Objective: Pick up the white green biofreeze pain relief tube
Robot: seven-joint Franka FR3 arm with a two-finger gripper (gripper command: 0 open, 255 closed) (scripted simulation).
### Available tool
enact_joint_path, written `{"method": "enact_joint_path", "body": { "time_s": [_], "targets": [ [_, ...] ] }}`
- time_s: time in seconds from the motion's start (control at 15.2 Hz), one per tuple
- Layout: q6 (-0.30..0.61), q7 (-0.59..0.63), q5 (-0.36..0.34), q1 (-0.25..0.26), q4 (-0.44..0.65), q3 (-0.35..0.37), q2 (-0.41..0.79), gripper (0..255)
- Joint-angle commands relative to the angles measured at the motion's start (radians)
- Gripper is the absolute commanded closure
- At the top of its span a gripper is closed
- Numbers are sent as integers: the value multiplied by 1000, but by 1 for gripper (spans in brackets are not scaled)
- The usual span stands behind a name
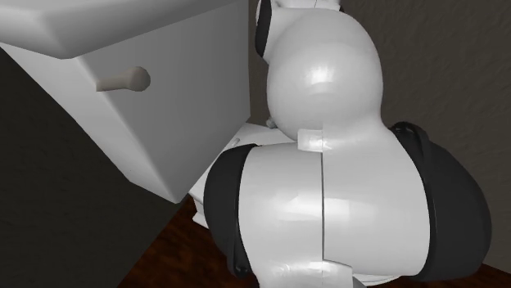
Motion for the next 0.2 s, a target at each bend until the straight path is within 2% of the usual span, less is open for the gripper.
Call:
{"method": "enact_joint_path", "body": {
  "time_s": [0.0, 0.13],
  "targets": [
    [-31, 6, 3, -7, 38, 0, 7, 255],
    [-33, 6, 4, -8, 41, 0, 8, 255]
  ]
}}
